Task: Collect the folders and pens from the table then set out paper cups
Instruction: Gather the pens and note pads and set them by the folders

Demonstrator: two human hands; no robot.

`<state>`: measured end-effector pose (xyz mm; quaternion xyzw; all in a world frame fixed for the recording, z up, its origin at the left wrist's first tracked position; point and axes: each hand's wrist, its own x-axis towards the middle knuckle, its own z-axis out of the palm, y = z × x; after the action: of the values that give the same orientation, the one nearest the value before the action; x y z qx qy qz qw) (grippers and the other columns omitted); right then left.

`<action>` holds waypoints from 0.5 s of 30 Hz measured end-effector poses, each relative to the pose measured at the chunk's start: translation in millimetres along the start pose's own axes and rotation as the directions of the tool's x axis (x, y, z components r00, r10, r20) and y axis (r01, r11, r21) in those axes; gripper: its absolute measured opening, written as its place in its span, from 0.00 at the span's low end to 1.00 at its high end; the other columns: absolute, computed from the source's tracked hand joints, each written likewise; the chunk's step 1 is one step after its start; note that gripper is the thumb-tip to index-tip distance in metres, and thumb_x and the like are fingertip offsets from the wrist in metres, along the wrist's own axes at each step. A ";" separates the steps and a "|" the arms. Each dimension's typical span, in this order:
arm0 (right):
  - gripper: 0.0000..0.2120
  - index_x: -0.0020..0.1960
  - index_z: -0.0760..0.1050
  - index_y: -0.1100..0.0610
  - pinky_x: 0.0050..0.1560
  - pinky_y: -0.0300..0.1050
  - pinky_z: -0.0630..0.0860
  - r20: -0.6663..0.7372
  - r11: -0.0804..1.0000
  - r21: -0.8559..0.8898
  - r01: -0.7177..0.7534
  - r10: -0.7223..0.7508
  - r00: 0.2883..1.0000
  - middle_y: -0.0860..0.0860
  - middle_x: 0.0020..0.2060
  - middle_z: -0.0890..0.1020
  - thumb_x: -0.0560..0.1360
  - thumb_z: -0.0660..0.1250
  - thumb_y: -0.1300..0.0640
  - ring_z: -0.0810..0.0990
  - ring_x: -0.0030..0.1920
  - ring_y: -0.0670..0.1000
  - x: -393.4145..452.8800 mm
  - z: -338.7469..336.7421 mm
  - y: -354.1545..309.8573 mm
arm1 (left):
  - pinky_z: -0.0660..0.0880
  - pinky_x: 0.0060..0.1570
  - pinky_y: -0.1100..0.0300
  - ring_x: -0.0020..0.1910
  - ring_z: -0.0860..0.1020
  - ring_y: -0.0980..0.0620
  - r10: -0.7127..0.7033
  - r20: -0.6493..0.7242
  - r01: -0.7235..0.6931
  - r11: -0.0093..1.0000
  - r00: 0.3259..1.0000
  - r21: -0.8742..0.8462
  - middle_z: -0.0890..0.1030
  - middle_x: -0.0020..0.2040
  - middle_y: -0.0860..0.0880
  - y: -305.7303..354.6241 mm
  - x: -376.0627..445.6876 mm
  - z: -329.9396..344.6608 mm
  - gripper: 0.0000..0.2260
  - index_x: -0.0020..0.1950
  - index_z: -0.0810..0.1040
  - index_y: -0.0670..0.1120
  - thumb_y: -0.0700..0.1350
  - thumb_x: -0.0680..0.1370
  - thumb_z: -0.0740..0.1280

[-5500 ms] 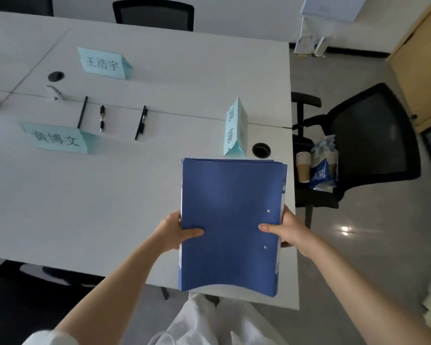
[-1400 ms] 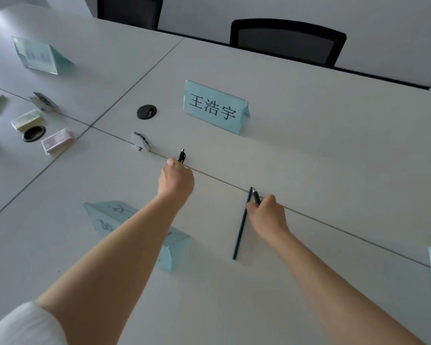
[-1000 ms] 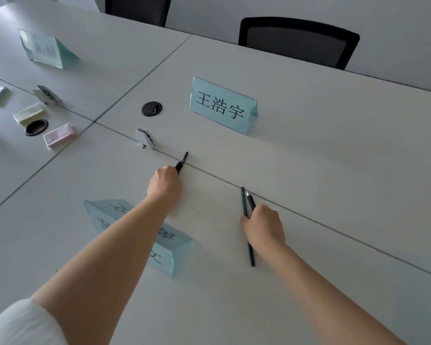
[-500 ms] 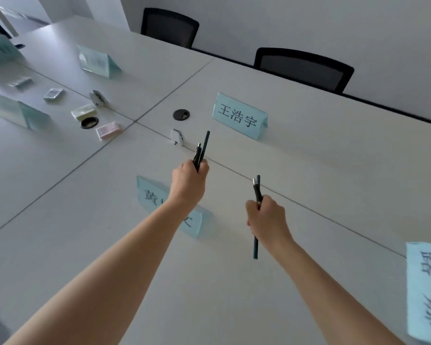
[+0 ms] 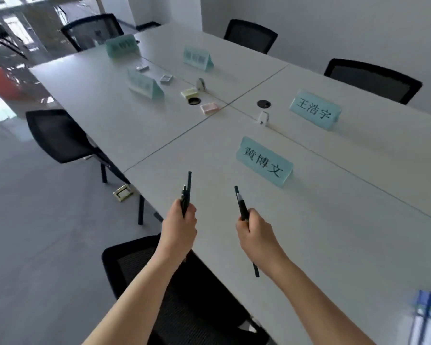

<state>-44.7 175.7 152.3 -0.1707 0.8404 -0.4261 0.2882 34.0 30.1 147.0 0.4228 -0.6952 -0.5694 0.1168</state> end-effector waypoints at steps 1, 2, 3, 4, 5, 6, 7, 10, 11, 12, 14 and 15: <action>0.09 0.42 0.65 0.54 0.29 0.46 0.69 0.004 1.000 0.017 0.001 -0.001 1.000 0.51 0.32 0.74 0.80 0.55 0.54 0.71 0.28 0.51 -13.0 24.8 -10.0 | 0.64 0.29 0.57 0.28 0.67 0.51 -0.003 -0.021 0.003 1.000 1.000 -0.011 0.70 0.32 0.50 -13.6 -10.0 -31.9 0.08 0.46 0.72 0.43 0.43 0.82 0.57; 0.08 0.43 0.66 0.55 0.30 0.47 0.70 -0.004 0.999 0.032 -0.001 0.002 1.000 0.52 0.32 0.74 0.80 0.55 0.54 0.72 0.29 0.52 -21.8 44.3 -16.0 | 0.63 0.28 0.57 0.28 0.66 0.52 -0.007 -0.042 0.006 1.000 0.999 -0.018 0.69 0.31 0.51 -24.4 -18.0 -56.6 0.08 0.45 0.71 0.44 0.43 0.82 0.58; 0.08 0.44 0.66 0.56 0.31 0.48 0.71 -0.006 0.999 0.040 -0.005 0.005 1.000 0.52 0.33 0.74 0.80 0.55 0.54 0.73 0.29 0.52 -30.0 63.7 -23.0 | 0.62 0.27 0.57 0.27 0.64 0.52 -0.017 -0.058 0.015 0.999 0.998 -0.036 0.68 0.30 0.51 -33.8 -26.0 -80.6 0.08 0.43 0.71 0.44 0.43 0.82 0.58; 0.08 0.45 0.67 0.56 0.31 0.48 0.71 0.006 0.999 0.045 -0.007 0.007 1.000 0.51 0.32 0.74 0.80 0.55 0.53 0.72 0.29 0.52 -40.9 90.4 -32.2 | 0.60 0.27 0.57 0.27 0.63 0.53 -0.033 -0.078 0.029 0.998 0.996 -0.053 0.67 0.29 0.51 -45.6 -36.1 -112.2 0.08 0.43 0.70 0.43 0.42 0.81 0.59; 0.08 0.46 0.67 0.57 0.31 0.47 0.70 0.024 0.998 0.066 -0.017 0.016 1.000 0.51 0.32 0.73 0.80 0.55 0.53 0.71 0.28 0.50 -48.8 110.7 -40.2 | 0.59 0.27 0.57 0.27 0.62 0.52 -0.046 -0.086 0.041 0.997 0.995 -0.062 0.66 0.29 0.51 -55.2 -43.1 -135.9 0.08 0.43 0.70 0.43 0.42 0.81 0.59; 0.09 0.46 0.67 0.56 0.30 0.47 0.69 0.043 0.996 0.088 -0.014 0.010 0.999 0.50 0.31 0.72 0.80 0.55 0.53 0.69 0.27 0.49 -55.1 131.0 -47.7 | 0.59 0.27 0.58 0.27 0.62 0.52 -0.060 -0.094 0.053 0.996 0.994 -0.074 0.66 0.30 0.50 -63.6 -50.0 -157.6 0.07 0.42 0.70 0.43 0.41 0.80 0.59; 0.08 0.45 0.67 0.56 0.29 0.46 0.67 0.069 0.995 0.100 -0.016 0.009 0.998 0.49 0.31 0.71 0.80 0.55 0.53 0.68 0.27 0.48 -65.1 155.0 -58.0 | 0.59 0.26 0.59 0.27 0.62 0.52 -0.078 -0.110 0.069 0.994 0.991 -0.081 0.66 0.30 0.50 -74.2 -59.1 -183.5 0.07 0.43 0.71 0.42 0.41 0.80 0.59; 0.09 0.47 0.68 0.58 0.28 0.43 0.63 0.136 0.989 0.143 -0.025 0.005 0.991 0.49 0.31 0.70 0.79 0.55 0.53 0.66 0.26 0.47 -83.1 203.2 -81.2 | 0.59 0.23 0.62 0.25 0.62 0.53 -0.141 -0.139 0.123 0.984 0.980 -0.128 0.66 0.29 0.49 -92.7 -78.0 -235.6 0.06 0.44 0.72 0.41 0.39 0.80 0.59; 0.09 0.49 0.69 0.59 0.28 0.43 0.64 0.163 0.988 0.153 -0.035 0.009 0.987 0.49 0.31 0.70 0.79 0.55 0.53 0.66 0.26 0.47 -88.2 217.2 -87.9 | 0.59 0.21 0.63 0.25 0.62 0.53 -0.161 -0.149 0.139 0.979 0.976 -0.147 0.66 0.29 0.49 -98.0 -82.6 -250.7 0.06 0.44 0.72 0.42 0.38 0.80 0.59; 0.10 0.50 0.70 0.60 0.27 0.42 0.64 0.190 0.985 0.164 -0.046 0.014 0.982 0.50 0.32 0.70 0.79 0.55 0.54 0.66 0.27 0.47 -92.4 232.4 -95.8 | 0.59 0.20 0.64 0.24 0.62 0.54 -0.182 -0.159 0.156 0.974 0.970 -0.166 0.66 0.30 0.49 -103.0 -86.3 -267.2 0.06 0.44 0.72 0.42 0.38 0.80 0.59; 0.10 0.50 0.71 0.60 0.27 0.42 0.65 0.220 0.983 0.170 -0.063 0.024 0.975 0.50 0.32 0.70 0.79 0.56 0.54 0.67 0.27 0.48 -97.3 254.1 -109.1 | 0.59 0.19 0.65 0.24 0.61 0.54 -0.220 -0.175 0.185 0.963 0.960 -0.198 0.65 0.30 0.49 -112.1 -89.2 -291.4 0.05 0.44 0.71 0.42 0.38 0.80 0.59; 0.10 0.50 0.71 0.59 0.27 0.43 0.65 0.229 0.985 0.163 -0.062 0.023 0.973 0.49 0.31 0.70 0.79 0.56 0.53 0.66 0.27 0.48 -97.9 263.2 -115.5 | 0.58 0.18 0.65 0.23 0.61 0.54 -0.230 -0.182 0.189 0.958 0.956 -0.217 0.65 0.30 0.49 -116.2 -88.6 -301.5 0.05 0.44 0.70 0.42 0.38 0.80 0.60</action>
<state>201.8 -1.6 155.6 -0.1748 0.7663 -0.4675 0.4045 335.5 -114.2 169.5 0.5372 -0.5706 -0.5981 0.1678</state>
